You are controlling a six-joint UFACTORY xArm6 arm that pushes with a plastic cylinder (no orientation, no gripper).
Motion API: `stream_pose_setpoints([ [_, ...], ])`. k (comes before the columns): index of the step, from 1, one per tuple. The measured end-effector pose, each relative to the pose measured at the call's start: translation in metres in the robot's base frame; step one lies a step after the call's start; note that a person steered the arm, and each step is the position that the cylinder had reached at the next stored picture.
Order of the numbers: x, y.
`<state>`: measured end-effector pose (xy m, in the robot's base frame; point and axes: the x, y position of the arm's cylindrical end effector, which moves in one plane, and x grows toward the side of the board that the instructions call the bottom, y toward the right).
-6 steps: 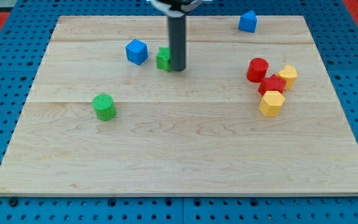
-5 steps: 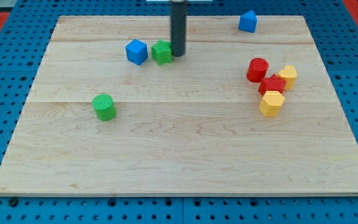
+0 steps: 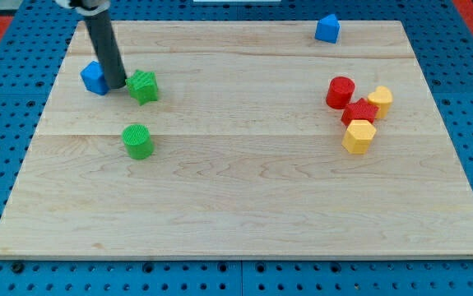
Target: Separate the blue cube and green star
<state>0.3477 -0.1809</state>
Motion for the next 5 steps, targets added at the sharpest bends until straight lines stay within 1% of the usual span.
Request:
stream_pose_setpoints([
  [1,-0.002,0.078],
  [2,-0.016,0.095],
  [3,-0.004,0.113],
  [4,-0.010,0.182],
  [5,-0.019,0.213],
])
